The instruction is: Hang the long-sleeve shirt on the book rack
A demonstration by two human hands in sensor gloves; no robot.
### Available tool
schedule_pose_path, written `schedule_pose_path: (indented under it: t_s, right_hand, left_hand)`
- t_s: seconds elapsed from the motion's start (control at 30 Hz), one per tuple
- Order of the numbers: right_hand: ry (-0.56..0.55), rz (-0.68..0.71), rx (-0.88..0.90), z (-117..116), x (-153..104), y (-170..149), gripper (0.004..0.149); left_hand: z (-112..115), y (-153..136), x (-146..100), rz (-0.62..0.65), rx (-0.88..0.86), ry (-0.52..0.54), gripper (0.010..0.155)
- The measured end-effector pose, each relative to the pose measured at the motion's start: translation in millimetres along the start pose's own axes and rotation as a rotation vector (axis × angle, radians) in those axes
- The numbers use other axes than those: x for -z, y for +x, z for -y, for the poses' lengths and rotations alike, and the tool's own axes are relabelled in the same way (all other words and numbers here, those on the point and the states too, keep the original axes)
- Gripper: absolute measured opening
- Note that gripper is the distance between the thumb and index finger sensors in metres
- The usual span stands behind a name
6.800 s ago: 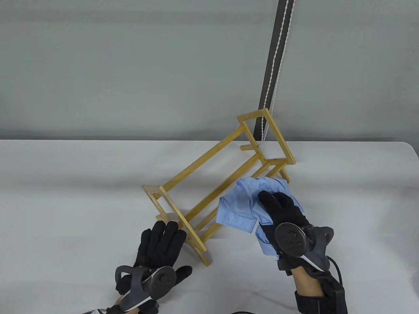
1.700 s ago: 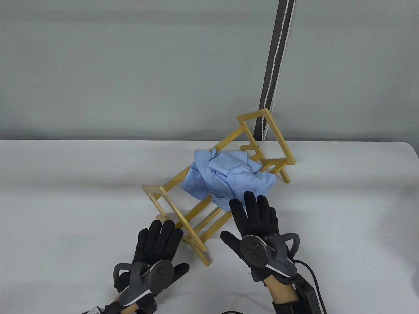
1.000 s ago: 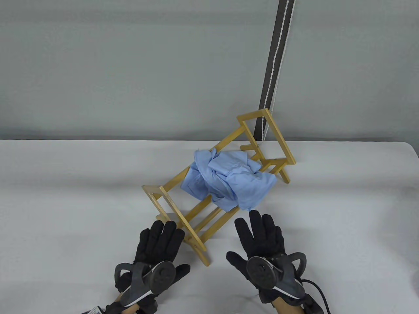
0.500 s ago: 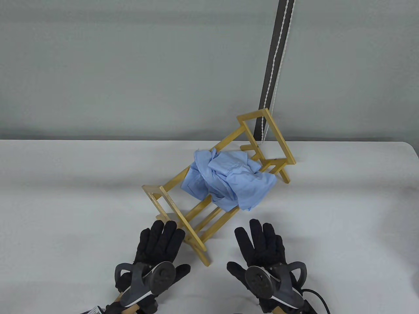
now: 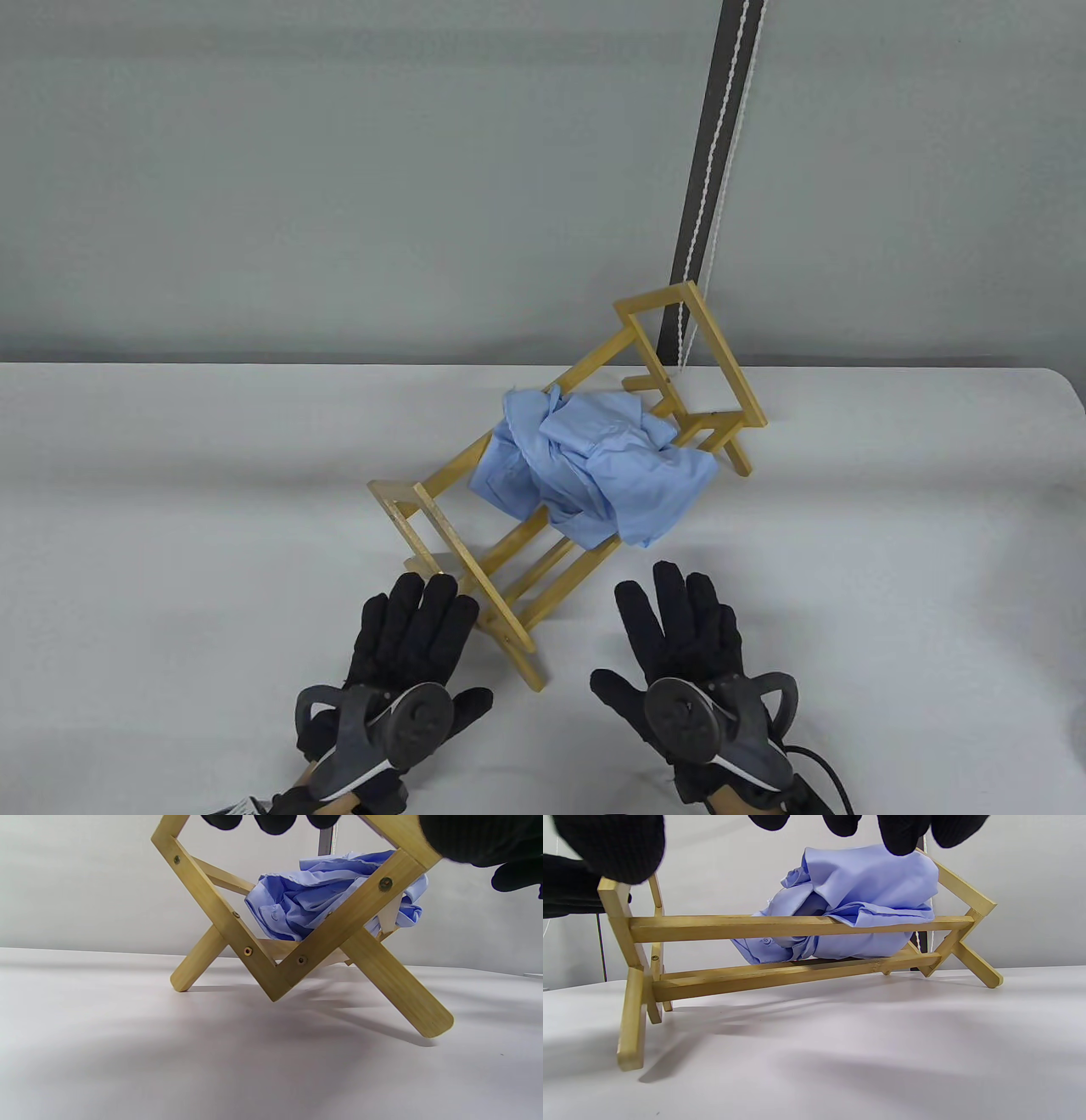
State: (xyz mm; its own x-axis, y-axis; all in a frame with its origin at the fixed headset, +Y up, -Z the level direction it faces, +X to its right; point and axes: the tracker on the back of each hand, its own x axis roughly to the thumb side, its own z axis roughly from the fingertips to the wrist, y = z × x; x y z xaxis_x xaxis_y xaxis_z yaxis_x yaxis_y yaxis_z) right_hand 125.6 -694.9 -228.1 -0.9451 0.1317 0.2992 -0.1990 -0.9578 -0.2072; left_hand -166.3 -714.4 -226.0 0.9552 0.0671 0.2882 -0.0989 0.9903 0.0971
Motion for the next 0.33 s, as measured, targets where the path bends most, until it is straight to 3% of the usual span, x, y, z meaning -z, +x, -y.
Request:
schedule_pose_path:
  t_s: [0.33]
  right_hand:
    - [-0.002, 0.000, 0.011, -0.3, 0.3, -1.7, 0.091]
  left_hand:
    - [2.2, 0.8, -0.5, 0.007, 0.004, -0.009, 0.095]
